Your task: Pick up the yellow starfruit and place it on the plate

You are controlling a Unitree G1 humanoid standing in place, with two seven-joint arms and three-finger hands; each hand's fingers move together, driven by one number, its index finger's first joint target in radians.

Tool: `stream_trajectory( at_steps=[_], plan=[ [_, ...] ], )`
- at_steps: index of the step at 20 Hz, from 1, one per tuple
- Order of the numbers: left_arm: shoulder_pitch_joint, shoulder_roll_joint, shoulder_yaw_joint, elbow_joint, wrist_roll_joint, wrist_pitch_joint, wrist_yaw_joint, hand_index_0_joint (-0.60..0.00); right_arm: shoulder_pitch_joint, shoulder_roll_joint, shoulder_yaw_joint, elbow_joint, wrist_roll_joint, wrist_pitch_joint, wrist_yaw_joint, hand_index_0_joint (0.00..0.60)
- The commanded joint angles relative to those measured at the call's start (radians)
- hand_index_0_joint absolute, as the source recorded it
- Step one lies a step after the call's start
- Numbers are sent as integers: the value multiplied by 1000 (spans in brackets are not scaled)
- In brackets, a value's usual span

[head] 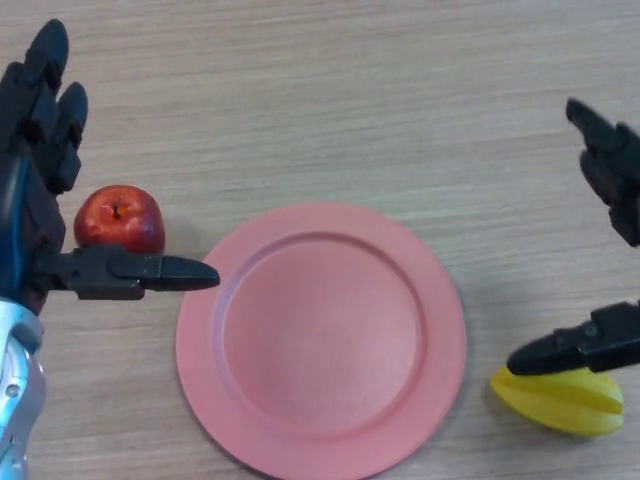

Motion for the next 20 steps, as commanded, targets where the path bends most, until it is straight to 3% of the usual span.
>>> stream_trajectory(
  at_steps=[1,5,8,17,20],
  plan=[
    [-25,34,28,-22,8,-164,12,0,7,-5,-104,-17,-53,-197,-3,0],
    [-50,33,6,1,15,-112,2,0,59,9,-150,52,-107,-278,-4,0],
    [-57,23,-17,24,35,-154,-7,0,100,17,-177,140,-111,-339,-6,0],
    [-59,14,-29,25,38,-151,4,0,189,58,-133,180,-86,-382,51,0],
    [-59,16,-31,16,24,-138,-15,0,188,55,-108,216,-66,-388,47,0]
  ],
)
